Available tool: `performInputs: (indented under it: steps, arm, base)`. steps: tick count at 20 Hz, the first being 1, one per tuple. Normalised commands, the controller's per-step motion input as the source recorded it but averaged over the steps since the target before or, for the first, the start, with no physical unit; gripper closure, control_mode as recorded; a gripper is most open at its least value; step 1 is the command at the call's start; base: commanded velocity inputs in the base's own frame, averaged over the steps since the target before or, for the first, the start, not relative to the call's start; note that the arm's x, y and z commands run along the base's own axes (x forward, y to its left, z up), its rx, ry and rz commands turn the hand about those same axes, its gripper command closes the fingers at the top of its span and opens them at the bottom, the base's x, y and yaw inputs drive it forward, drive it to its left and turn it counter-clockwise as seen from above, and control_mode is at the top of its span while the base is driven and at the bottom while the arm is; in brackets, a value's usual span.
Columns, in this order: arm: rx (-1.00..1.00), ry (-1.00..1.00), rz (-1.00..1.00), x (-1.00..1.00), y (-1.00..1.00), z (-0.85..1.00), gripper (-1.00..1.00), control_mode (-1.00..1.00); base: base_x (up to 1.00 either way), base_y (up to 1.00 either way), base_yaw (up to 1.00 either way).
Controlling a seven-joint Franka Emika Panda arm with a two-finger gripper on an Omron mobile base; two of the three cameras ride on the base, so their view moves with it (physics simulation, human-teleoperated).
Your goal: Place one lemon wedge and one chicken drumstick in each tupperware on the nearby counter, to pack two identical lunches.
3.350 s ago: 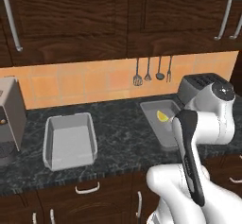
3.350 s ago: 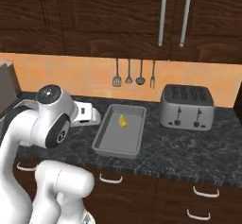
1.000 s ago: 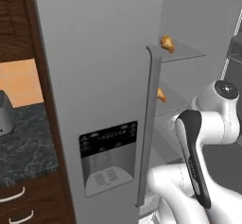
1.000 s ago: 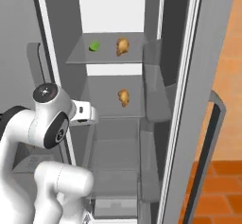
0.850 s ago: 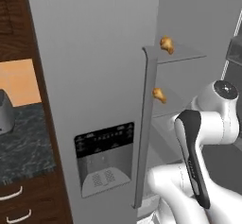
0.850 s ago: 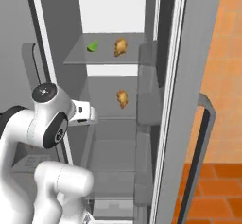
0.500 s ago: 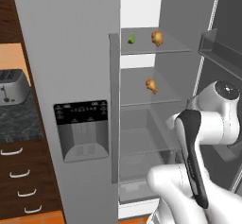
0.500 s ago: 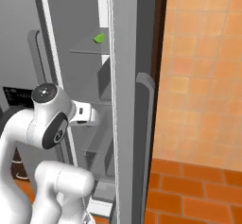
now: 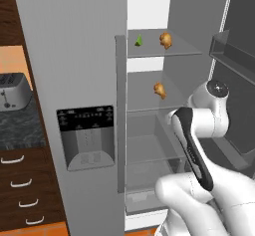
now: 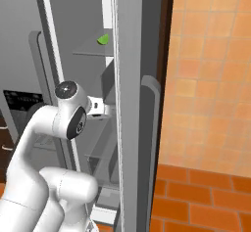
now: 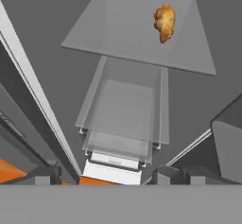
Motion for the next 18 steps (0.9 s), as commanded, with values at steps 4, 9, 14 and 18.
performInputs:
  steps: [4,9,14,18]
  arm:
    - [0.01,-0.01,-0.01,1.0,-0.06,0.0,-1.0,-1.0]
    - [0.05,0.0,-0.11,1.0,-0.21,-0.01,-1.0,-1.0]
    - [0.15,0.01,-0.11,1.0,-0.21,-0.01,-1.0,-1.0]
    - [0.1,0.01,-0.01,0.94,-0.16,-0.01,-1.0,-1.0]
  base:
    - [0.0,0.0,0.0]
    - [0.0,0.0,0.0]
    - [0.0,0.0,0.0]
    - [0.0,0.0,0.0]
